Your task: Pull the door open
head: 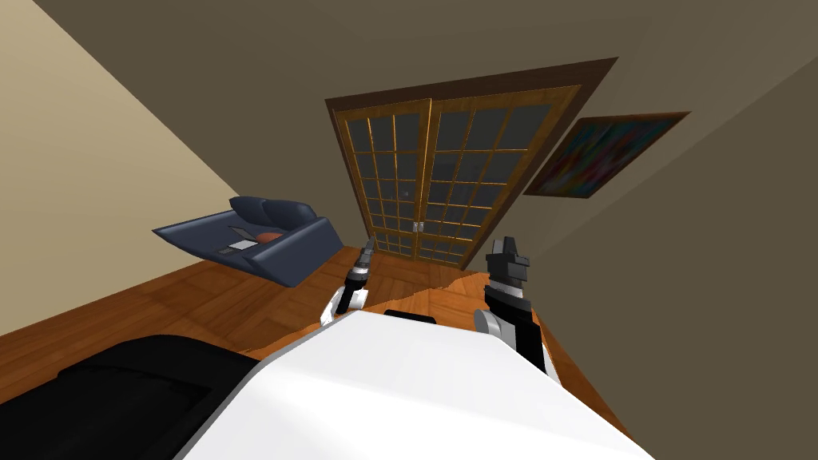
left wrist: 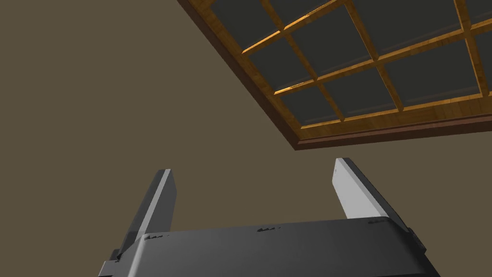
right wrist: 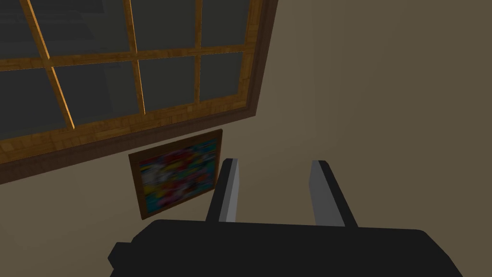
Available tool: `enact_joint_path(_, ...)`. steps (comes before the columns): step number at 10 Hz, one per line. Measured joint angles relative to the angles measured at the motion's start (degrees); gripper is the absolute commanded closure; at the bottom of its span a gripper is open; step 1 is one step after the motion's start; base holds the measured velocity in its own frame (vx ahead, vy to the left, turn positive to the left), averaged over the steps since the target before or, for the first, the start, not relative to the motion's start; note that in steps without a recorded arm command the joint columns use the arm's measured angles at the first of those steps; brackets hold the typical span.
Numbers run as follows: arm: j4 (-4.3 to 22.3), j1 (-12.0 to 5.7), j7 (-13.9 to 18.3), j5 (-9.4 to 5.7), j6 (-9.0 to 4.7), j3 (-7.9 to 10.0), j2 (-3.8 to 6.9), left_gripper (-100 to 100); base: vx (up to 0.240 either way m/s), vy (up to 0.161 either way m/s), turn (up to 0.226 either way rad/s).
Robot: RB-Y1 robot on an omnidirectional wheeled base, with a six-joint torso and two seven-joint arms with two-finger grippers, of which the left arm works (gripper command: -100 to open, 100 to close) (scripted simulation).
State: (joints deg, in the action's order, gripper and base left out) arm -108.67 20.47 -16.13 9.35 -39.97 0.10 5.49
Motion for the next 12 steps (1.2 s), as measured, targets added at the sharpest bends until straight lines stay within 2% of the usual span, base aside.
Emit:
enact_joint_path(3,4.07,-0.84,-3.18,0.35,-0.91,0.45,0.31,-100,0.088,-0.044,-0.001)
enact_joint_path(10,13.17,-3.47,-10.95,1.27,-1.94,1.53,1.01,-100,0.101,-0.054,-0.002)
enact_joint_path(12,16.20,-4.10,-13.36,1.54,-2.75,1.84,1.10,-100,0.097,-0.049,-0.003)
